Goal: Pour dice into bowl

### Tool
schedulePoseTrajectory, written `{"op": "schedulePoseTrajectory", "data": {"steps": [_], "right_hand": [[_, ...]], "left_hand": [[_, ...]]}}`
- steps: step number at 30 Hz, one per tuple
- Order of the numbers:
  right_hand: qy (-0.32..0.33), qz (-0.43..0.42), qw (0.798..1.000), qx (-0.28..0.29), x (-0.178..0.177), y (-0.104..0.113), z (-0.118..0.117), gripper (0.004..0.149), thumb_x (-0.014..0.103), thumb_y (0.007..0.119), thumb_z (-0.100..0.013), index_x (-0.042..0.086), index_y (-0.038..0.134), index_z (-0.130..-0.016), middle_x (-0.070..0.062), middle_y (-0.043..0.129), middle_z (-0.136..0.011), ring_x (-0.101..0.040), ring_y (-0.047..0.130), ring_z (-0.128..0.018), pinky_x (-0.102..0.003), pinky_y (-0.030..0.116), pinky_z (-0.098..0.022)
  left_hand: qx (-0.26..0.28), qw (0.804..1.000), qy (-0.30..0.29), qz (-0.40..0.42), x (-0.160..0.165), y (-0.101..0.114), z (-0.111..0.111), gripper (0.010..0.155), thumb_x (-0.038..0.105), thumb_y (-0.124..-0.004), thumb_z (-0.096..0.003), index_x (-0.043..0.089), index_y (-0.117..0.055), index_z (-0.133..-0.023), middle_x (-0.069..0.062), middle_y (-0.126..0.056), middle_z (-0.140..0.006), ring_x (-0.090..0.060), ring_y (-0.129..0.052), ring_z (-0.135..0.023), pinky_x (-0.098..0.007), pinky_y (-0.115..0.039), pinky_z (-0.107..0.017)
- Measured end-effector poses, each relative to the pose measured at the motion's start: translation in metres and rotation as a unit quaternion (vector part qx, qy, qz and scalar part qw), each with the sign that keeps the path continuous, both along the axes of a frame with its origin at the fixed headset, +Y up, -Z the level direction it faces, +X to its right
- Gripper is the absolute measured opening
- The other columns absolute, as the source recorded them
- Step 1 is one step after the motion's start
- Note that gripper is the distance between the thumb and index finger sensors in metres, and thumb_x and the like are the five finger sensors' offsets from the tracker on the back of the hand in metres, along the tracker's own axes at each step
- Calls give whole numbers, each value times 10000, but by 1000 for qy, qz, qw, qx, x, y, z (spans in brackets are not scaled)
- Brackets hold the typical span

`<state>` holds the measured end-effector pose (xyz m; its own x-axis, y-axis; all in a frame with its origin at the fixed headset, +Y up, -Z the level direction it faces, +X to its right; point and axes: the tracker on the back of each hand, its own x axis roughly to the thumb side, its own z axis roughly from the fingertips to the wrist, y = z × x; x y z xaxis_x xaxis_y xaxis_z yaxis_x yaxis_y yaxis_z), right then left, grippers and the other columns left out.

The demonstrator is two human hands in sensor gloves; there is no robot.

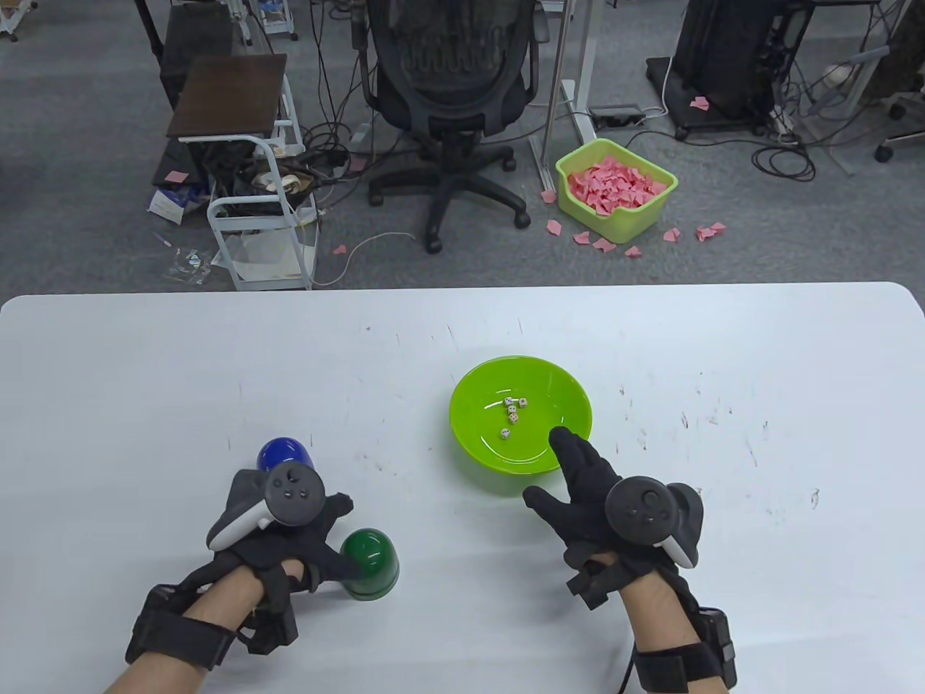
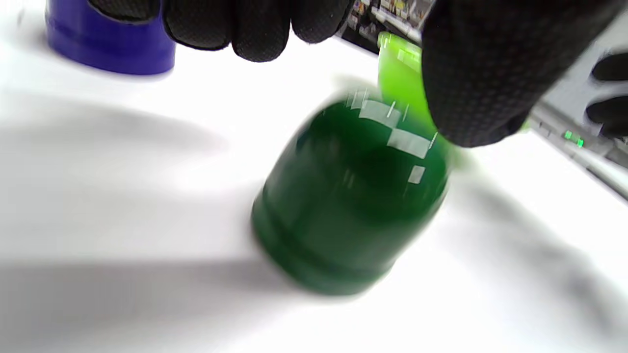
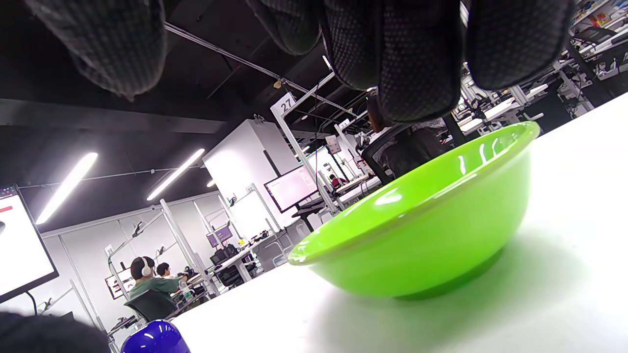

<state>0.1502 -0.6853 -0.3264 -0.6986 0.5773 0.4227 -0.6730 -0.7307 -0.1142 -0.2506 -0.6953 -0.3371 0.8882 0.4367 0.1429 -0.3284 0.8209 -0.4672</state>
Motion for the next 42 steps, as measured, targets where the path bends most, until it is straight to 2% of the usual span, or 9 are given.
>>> {"op": "schedulePoseTrajectory", "data": {"steps": [5, 8, 15, 20, 25, 30, 34, 37, 42], "right_hand": [[0, -2, 1000, 0, 0, 0, 0, 853, 544, 779, -472, 19, 482, -1076, -343, 637, -1052, -557, 828, -732, -713, 686, -552], [0, -2, 1000, 0, 0, 0, 0, 853, 545, 778, -473, 18, 482, -1076, -342, 639, -1053, -555, 829, -732, -712, 685, -553], [0, 0, 1000, -2, 0, 0, -1, 853, 544, 778, -473, 19, 482, -1076, -345, 641, -1052, -556, 830, -731, -712, 687, -551], [0, 3, 1000, -7, 0, -1, -1, 853, 544, 779, -473, 19, 482, -1076, -343, 641, -1051, -557, 830, -729, -711, 689, -549], [-2, 3, 1000, -10, 1, -1, -1, 853, 544, 779, -473, 17, 483, -1076, -345, 641, -1051, -555, 831, -730, -711, 690, -549], [-1, 4, 1000, -12, 0, -1, -1, 854, 543, 779, -473, 17, 483, -1076, -345, 639, -1051, -555, 832, -728, -710, 690, -549], [0, 5, 1000, -15, 0, -2, -1, 852, 542, 779, -474, 17, 484, -1075, -344, 648, -1048, -556, 831, -728, -711, 689, -550], [0, 6, 1000, -17, 0, -2, -1, 853, 543, 779, -473, 16, 485, -1075, -343, 647, -1048, -555, 834, -726, -710, 692, -548], [1, 8, 1000, -23, -2, -4, -2, 850, 541, 781, -473, 18, 486, -1074, -344, 655, -1044, -555, 836, -724, -710, 692, -548]], "left_hand": [[70, 995, 61, 35, -17, 33, -21, 924, 560, -935, -369, 193, -482, -1086, -184, -553, -1126, -460, -555, -1044, -664, -508, -763], [92, 991, 95, 20, -29, 33, -34, 926, 570, -926, -375, 203, -467, -1090, -176, -543, -1132, -456, -563, -1045, -666, -514, -761], [125, 980, 149, -49, -47, 0, -58, 931, 603, -904, -384, 250, -425, -1100, -146, -518, -1147, -417, -602, -1047, -669, -560, -750], [93, 975, 181, -93, -52, -25, -71, 988, 644, -905, -363, 260, -382, -1108, -229, -430, -1155, -526, -587, -1063, -697, -605, -726], [86, 968, 192, -136, -46, -42, -78, 973, 615, -925, -360, 261, -401, -1100, -219, -480, -1142, -502, -711, -1008, -674, -674, -696], [123, 954, 195, -193, -42, -50, -79, 904, 588, -949, -354, 312, -456, -1060, -187, -611, -1084, -437, -843, -914, -615, -770, -654], [129, 953, 215, -171, -46, -53, -81, 909, 603, -998, -312, 366, -492, -1030, -176, -660, -1051, -427, -910, -863, -588, -842, -612], [107, 955, 220, -169, -46, -60, -83, 992, 595, -1022, -286, 354, -416, -1034, -193, -638, -1056, -458, -915, -870, -580, -871, -600], [133, 950, 224, -174, -45, -62, -83, 1047, 594, -1055, -242, 320, -446, -1049, -201, -639, -1061, -431, -925, -867, -540, -895, -600]]}}
